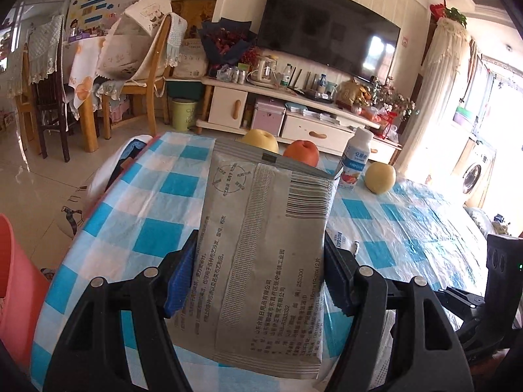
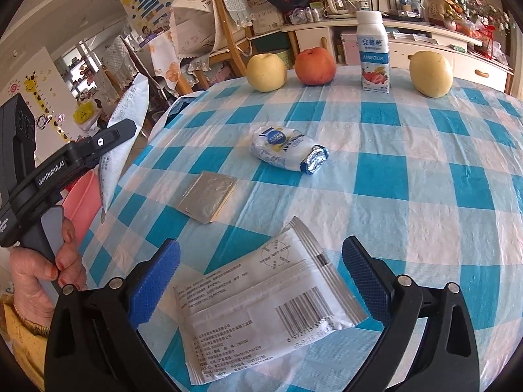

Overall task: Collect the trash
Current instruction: 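Grasp the silver foil packet with the right gripper while the left holds the sachet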

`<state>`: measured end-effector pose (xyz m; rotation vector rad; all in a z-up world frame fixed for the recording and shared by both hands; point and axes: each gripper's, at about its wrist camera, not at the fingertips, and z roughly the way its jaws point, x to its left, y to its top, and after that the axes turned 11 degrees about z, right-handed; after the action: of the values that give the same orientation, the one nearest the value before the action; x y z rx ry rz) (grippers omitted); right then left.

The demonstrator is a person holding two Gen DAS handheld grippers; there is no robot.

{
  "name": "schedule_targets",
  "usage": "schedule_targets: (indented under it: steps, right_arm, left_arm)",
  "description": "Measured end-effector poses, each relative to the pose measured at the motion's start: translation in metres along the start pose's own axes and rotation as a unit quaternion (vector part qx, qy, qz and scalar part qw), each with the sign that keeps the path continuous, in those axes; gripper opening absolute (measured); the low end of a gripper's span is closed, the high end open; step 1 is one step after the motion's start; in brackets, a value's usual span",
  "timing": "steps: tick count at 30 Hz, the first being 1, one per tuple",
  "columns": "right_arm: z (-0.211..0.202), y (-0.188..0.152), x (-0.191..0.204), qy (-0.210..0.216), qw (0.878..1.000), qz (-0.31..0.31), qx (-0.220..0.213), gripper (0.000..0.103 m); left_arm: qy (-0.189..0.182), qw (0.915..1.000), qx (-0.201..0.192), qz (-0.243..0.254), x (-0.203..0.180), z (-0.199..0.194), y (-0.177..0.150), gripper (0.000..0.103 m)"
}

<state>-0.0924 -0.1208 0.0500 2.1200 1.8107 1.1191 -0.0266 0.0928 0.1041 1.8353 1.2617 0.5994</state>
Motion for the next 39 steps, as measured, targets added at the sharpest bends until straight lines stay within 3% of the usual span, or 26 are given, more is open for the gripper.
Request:
schedule_targets:
  steps: [10, 22, 32, 35, 39]
  right_arm:
    - [0.034, -0.005, 0.042, -0.012, 0.998, -0.065, 0.023, 0.098]
    - [0.083, 0.02, 0.09, -0.05, 0.996, -0.065, 0.043, 0.098]
    - [0.117, 0.027, 0.095, -0.089, 0.991, -0.078, 0.057, 0.097]
    - [0.124, 0.026, 0.095, -0.095, 0.99, -0.08, 0.062, 0.083]
    - [0.128, 0.025, 0.101, -0.108, 0.988, -0.091, 0.056, 0.082]
  left_arm:
    - [-0.013, 0.9987, -0.014, -0.047, 0.047, 0.004, -0.009, 0.069]
    - [0.014, 0.9956, -0.032, -0.087, 0.082, -0.008, -0.012, 0.07]
    - [0.022, 0.9953, -0.035, -0.088, 0.089, -0.009, -0.01, 0.07]
    - [0.02, 0.9952, -0.036, -0.088, 0.09, -0.01, -0.01, 0.07]
    - [0.02, 0.9948, -0.034, -0.094, 0.092, -0.009, -0.011, 0.07]
